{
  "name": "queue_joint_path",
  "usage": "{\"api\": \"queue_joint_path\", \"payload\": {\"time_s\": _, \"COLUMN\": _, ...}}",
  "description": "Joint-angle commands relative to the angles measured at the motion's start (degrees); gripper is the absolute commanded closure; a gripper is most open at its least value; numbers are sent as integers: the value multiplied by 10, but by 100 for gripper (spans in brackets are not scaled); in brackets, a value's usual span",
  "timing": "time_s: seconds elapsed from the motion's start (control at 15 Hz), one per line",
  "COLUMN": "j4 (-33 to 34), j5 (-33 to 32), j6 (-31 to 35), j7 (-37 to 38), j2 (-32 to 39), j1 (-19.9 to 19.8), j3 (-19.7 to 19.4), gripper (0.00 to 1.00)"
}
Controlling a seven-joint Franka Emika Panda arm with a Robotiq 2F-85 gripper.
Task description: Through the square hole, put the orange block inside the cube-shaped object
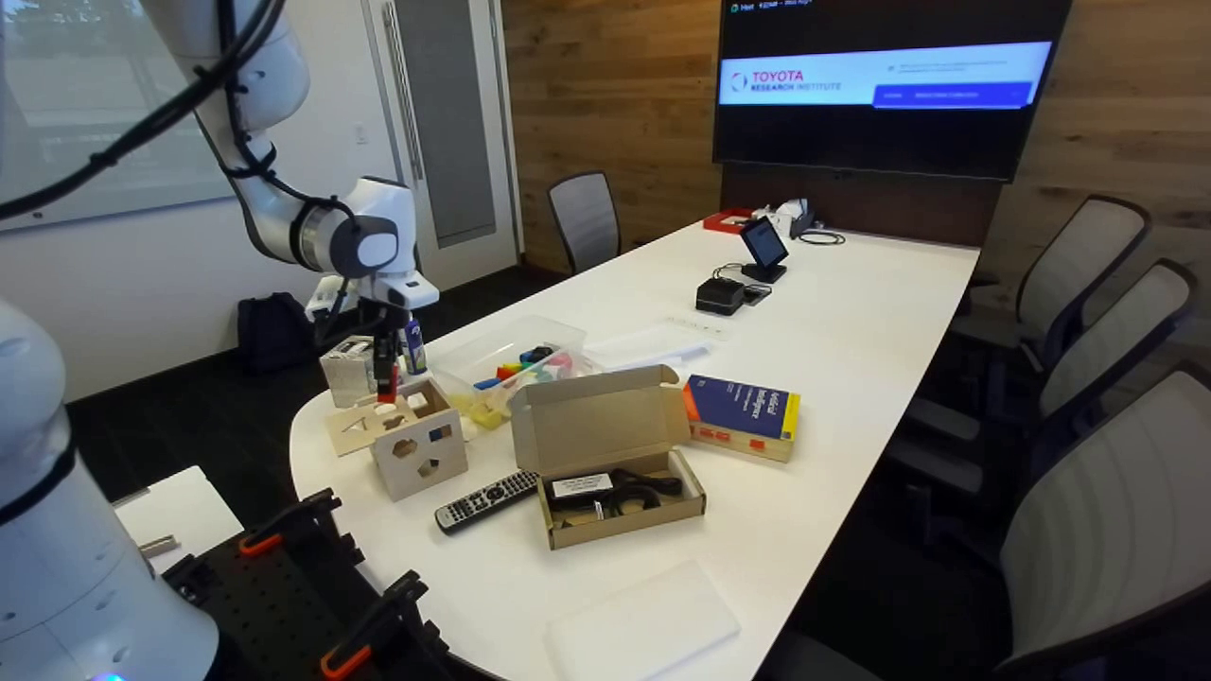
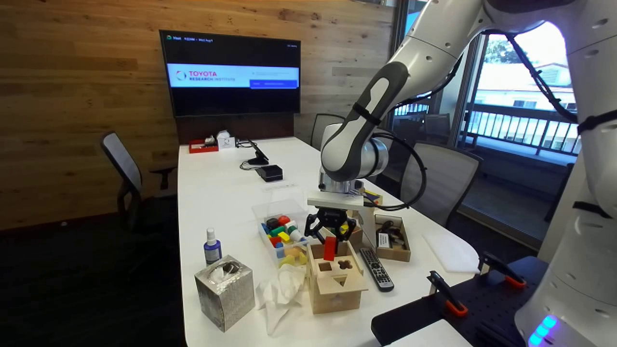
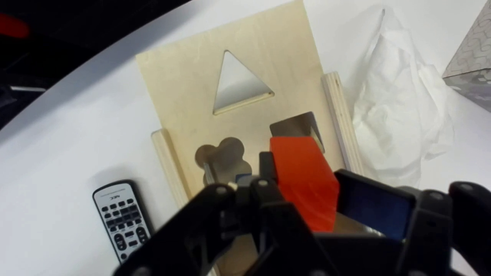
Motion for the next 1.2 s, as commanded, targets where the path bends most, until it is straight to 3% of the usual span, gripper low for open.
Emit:
{"api": "queue_joint_path", "payload": {"time_s": 0.0, "j4": -1, "j5": 7, "j6": -18, "j7": -38, "j2": -16, "j1": 5, "j3": -2, "gripper": 87}}
{"api": "queue_joint_path", "payload": {"time_s": 0.73, "j4": 33, "j5": 6, "j6": -30, "j7": -112, "j2": 21, "j1": 24, "j3": 3, "gripper": 87}}
{"api": "queue_joint_path", "payload": {"time_s": 1.13, "j4": 33, "j5": -12, "j6": -24, "j7": -90, "j2": 29, "j1": 61, "j3": -16, "gripper": 87}}
